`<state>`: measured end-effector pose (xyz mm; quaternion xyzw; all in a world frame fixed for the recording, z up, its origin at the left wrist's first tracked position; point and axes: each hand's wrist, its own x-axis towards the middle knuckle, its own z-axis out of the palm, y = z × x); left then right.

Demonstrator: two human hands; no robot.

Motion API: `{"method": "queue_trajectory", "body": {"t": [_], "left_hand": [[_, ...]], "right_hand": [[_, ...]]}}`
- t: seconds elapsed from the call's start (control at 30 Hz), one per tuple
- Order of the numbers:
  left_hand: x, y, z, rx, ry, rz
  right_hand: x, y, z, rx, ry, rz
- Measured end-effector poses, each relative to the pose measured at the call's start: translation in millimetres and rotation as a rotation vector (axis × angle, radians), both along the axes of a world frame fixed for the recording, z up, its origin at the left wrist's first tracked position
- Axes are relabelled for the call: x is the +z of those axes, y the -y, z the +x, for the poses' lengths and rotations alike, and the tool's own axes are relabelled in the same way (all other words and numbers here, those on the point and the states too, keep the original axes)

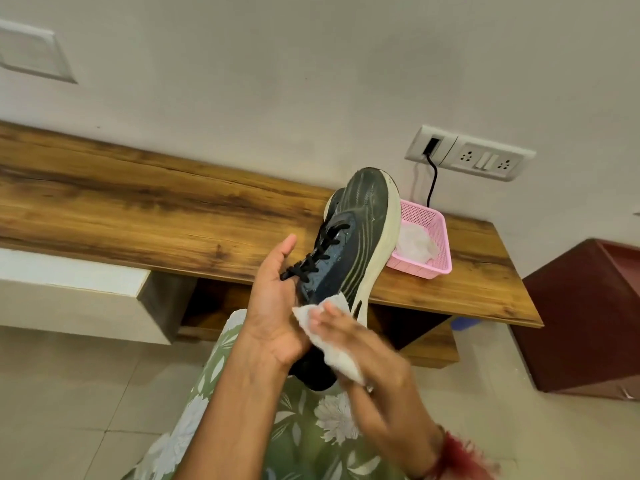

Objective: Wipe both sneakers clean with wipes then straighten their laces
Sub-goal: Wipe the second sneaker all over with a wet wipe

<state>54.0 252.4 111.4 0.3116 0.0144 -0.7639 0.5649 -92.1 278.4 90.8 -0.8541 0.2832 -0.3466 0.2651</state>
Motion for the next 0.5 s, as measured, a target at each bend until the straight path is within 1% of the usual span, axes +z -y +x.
{"method": "queue_trajectory", "body": {"t": [0.07, 0.13, 0.23, 0.37, 0.4, 0.43, 0.5], "left_hand": [[1.5, -0.1, 0.3, -0.024, -0.026, -0.008], [3.7, -0.9, 0.6, -0.040, -0.070, -0.021], [0.8, -1.5, 0.5, -0.015, -0.082, -0.011], [-5.6, 0.5, 1.1, 0.004, -0.066, -0.017], [-5.8, 1.1, 2.0, -0.006, -0.060, -0.027], [-5.6, 1.8, 1.9, -0.019, -0.049, -0.044], [-6.5, 4.1, 0.1, -0.009, 0.009, -0.080]], "right_hand": [[9.8, 14.2, -2.4, -0.117, 0.114, -0.048], [8.3, 22.0, -0.6, -0.190, 0.087, -0.121], [-12.8, 8.9, 4.5, -0.119, -0.033, -0.122], [-28.4, -23.7, 2.9, -0.070, -0.063, -0.060], [-26.1, -28.7, 2.3, -0.051, -0.043, -0.005], [-19.8, -31.2, 1.9, -0.043, 0.020, 0.099], [0.8, -24.9, 1.9, -0.047, 0.221, 0.367]]}}
